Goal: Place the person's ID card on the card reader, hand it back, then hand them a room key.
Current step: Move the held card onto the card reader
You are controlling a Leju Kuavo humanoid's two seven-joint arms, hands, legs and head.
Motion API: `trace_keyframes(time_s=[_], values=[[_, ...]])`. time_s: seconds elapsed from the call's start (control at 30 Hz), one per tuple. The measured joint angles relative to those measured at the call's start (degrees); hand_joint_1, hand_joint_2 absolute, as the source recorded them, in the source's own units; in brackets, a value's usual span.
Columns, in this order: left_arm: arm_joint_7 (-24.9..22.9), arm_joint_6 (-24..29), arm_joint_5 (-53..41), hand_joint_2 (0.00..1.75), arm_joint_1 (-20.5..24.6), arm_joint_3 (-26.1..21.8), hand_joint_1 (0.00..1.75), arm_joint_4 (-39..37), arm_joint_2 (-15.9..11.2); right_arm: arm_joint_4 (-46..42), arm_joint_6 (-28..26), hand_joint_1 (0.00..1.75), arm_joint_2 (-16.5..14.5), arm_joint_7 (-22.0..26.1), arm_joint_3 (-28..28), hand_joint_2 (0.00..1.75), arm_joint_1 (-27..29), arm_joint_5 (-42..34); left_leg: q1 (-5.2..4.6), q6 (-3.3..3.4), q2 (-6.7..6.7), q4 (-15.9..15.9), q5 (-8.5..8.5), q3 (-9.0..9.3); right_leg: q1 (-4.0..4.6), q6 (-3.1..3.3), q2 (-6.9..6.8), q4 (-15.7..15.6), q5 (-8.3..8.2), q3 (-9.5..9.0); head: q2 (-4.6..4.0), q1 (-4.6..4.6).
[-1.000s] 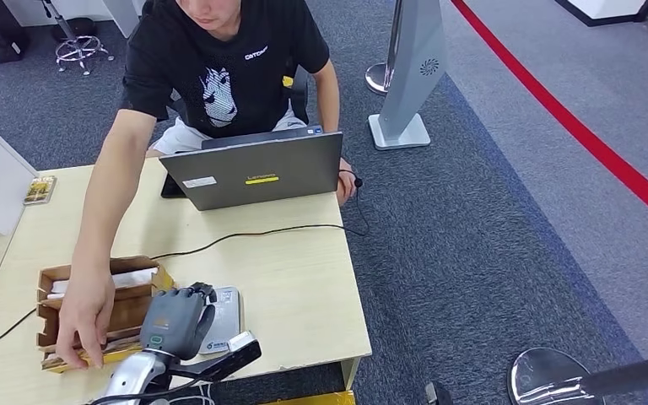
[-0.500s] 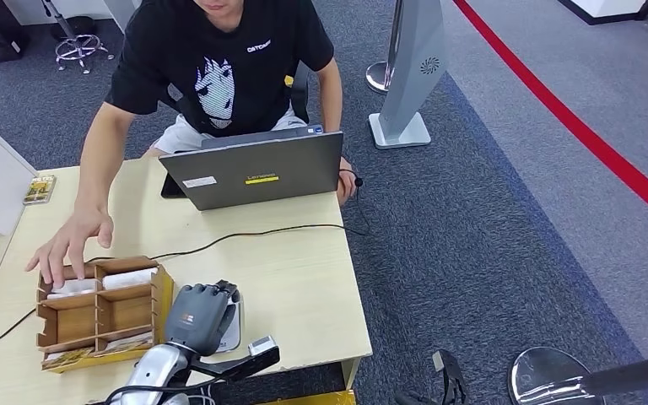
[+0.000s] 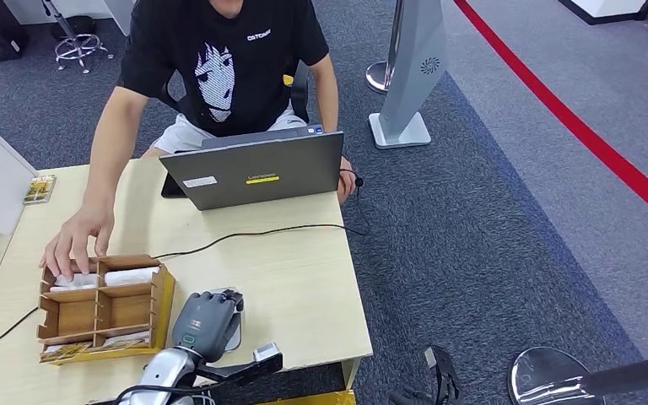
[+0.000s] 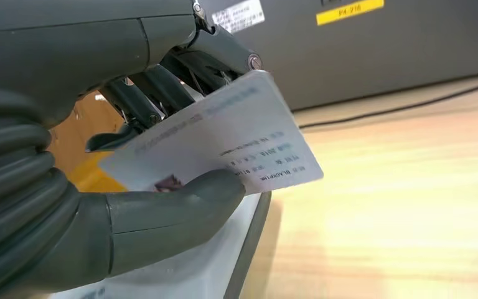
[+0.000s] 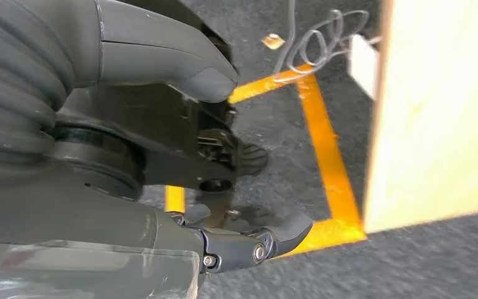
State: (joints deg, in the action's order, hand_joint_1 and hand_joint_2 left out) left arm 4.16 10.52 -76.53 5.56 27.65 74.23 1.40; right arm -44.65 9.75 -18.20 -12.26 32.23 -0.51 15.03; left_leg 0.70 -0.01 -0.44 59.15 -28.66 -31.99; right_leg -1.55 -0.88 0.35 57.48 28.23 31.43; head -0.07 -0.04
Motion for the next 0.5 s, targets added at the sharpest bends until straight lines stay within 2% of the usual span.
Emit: trace_keyframes(time_s=[0.13,0.23,0.3,0.37,0.43,0.5], values=[[-1.4,-0.6,-0.4,1.75,-1.0,-0.1,1.75,-0.3,-0.7,-5.5,-4.6,0.0,0.1,4.8,-0.1,1.75,0.7,-12.7,-0.03,0.0,-0.01,0.0,0.01,0.01,-0.03,-0.03,0.0,0.0,-0.02,-0.04,0.0,-0.01],[-1.8,-1.3,-0.7,1.75,-2.4,-0.4,1.75,1.2,-1.4,-13.7,-12.3,0.0,0.2,6.2,-2.0,1.75,0.9,-23.1,-0.05,0.0,-0.01,0.0,0.01,0.01,-0.06,-0.03,0.0,0.0,-0.02,-0.06,0.0,0.01],[-1.8,-1.1,-0.6,1.75,-3.2,-0.8,1.75,2.3,-1.8,-19.1,-15.4,0.0,0.4,8.6,-3.7,1.75,0.4,-26.9,-0.05,0.01,-0.01,0.0,0.01,0.02,-0.07,-0.04,0.0,0.0,-0.03,-0.07,0.0,0.0],[-2.2,-0.1,-0.4,1.75,-4.2,-1.3,1.75,3.8,-2.1,-23.8,-17.8,0.0,0.7,13.0,-4.6,1.75,-0.2,-29.4,-0.06,0.02,-0.03,0.0,0.03,0.06,-0.08,-0.05,-0.03,0.0,-0.03,-0.08,0.0,-0.03],[-3.2,1.1,-0.6,1.75,-6.6,-2.7,1.75,7.2,-2.3,-31.1,-21.0,0.0,0.8,18.4,-5.5,1.75,2.1,-32.6,-0.06,0.05,-0.24,0.0,0.03,0.08,-0.08,-0.13,-0.22,0.0,0.05,-0.12,0.0,-0.07],[-3.9,1.2,-1.1,1.75,-9.9,-4.7,1.75,12.6,-2.6,-40.6,-21.4,0.0,0.5,21.9,-7.2,1.75,7.9,-34.9,-0.01,0.08,-0.51,0.0,-0.01,-0.01,-0.04,-0.19,-0.48,0.0,0.19,-0.17,0.01,0.02]])
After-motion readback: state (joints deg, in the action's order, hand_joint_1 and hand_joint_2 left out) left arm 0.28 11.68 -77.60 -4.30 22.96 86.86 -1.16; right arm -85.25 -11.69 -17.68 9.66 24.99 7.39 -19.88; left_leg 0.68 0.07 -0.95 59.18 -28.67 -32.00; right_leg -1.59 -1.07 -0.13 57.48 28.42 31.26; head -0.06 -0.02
